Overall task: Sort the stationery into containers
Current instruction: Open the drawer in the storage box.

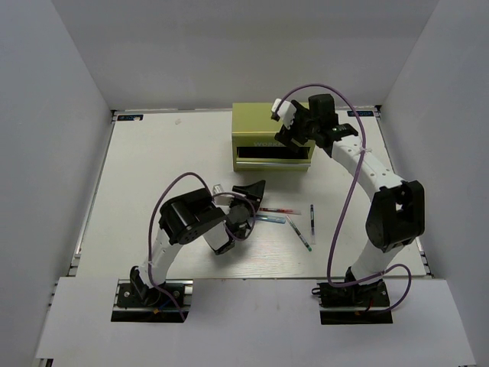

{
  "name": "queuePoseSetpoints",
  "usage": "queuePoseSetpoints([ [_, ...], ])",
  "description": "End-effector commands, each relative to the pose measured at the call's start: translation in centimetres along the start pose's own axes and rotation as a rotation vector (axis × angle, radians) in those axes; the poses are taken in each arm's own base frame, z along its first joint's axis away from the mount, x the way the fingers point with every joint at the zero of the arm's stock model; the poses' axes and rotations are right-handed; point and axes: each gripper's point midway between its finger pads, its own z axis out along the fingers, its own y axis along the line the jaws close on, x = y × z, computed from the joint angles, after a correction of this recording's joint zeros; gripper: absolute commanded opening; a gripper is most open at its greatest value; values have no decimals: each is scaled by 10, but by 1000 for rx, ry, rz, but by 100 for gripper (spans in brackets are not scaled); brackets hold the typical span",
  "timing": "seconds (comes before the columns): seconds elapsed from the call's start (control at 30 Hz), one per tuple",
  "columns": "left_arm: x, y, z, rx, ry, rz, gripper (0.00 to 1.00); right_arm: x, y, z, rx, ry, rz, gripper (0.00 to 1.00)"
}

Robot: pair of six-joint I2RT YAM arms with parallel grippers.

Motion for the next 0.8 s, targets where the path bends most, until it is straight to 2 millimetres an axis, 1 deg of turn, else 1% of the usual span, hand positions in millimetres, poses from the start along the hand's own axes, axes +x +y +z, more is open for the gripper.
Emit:
queuePoseSetpoints([
  [0.0, -8, -71, -9, 208, -4, -162, 69, 21, 10, -4, -9, 50, 27, 85],
  [0.03, -8, -71, -9, 208, -4, -162, 71, 17, 8, -7, -1, 34, 13, 85],
  [0.07, -2, -72, -13, 212, 19, -161, 72, 13, 9, -11, -2, 21, 6, 86],
  [0.1, -1, -76, -16, 223, 41, -164, 74, 10, 9, -14, -2, 10, 2, 86],
  [0.13, 1, -81, -18, 236, 53, -156, 74, 8, 10, -19, -3, 5, -4, 86],
  [0.2, 4, -83, -24, 244, 95, -138, 75, 2, 14, -28, -13, -15, -12, 86],
  [0.23, 3, -96, -27, 269, 103, -145, 75, 4, 18, -31, -16, -12, -27, 86],
  [0.27, 7, -96, -30, 268, 133, -134, 75, 5, 21, -36, -18, -17, -35, 86],
  [0.3, 7, -94, -33, 263, 148, -114, 76, -3, 20, -48, 0, -39, -55, 88],
  [0.33, 8, -96, -36, 268, 160, -104, 76, 1, 25, -50, -6, -33, -67, 88],
  [0.37, 7, -99, -43, 276, 188, -100, 76, 6, 31, -52, -17, -26, -65, 88],
  [0.4, 7, -100, -48, 279, 204, -98, 76, 5, 32, -56, -14, -28, -75, 88],
  [0.43, 7, -100, -52, 277, 225, -90, 78, 6, 39, -68, -14, -34, -77, 88],
  [0.47, 6, -93, -61, 260, 258, -69, 80, 5, 43, -72, -20, -42, -86, 88],
  [0.5, 2, -103, -68, 266, 267, -70, 80, -6, 42, -89, 5, -79, -107, 88],
  [0.53, 3, -103, -75, 267, 299, -44, 80, 9, 58, -89, -33, -57, -104, 88],
  [0.57, -1, -93, -83, 241, 318, -4, 80, 4, 60, -99, -29, -85, -125, 88],
  [0.6, 0, -83, -88, 197, 342, 30, 80, 1, 68, -103, -54, -109, -134, 86],
  [0.63, -2, -99, -98, 232, 373, 54, 80, 11, 83, -107, -83, -104, -145, 82],
  [0.67, -4, -92, -106, 210, 401, 90, 80, 9, 90, -116, -94, -118, -151, 79],
  [0.7, -3, -70, -109, 125, 436, 163, 80, 11, 112, -118, -172, -152, -139, 74],
  [0.73, -8, -90, -118, 166, 471, 192, 77, 16, 125, -128, -204, -162, -170, 60],
  [0.77, -11, -88, -123, 151, 485, 252, 74, 21, 147, -130, -278, -180, -159, 50],
])
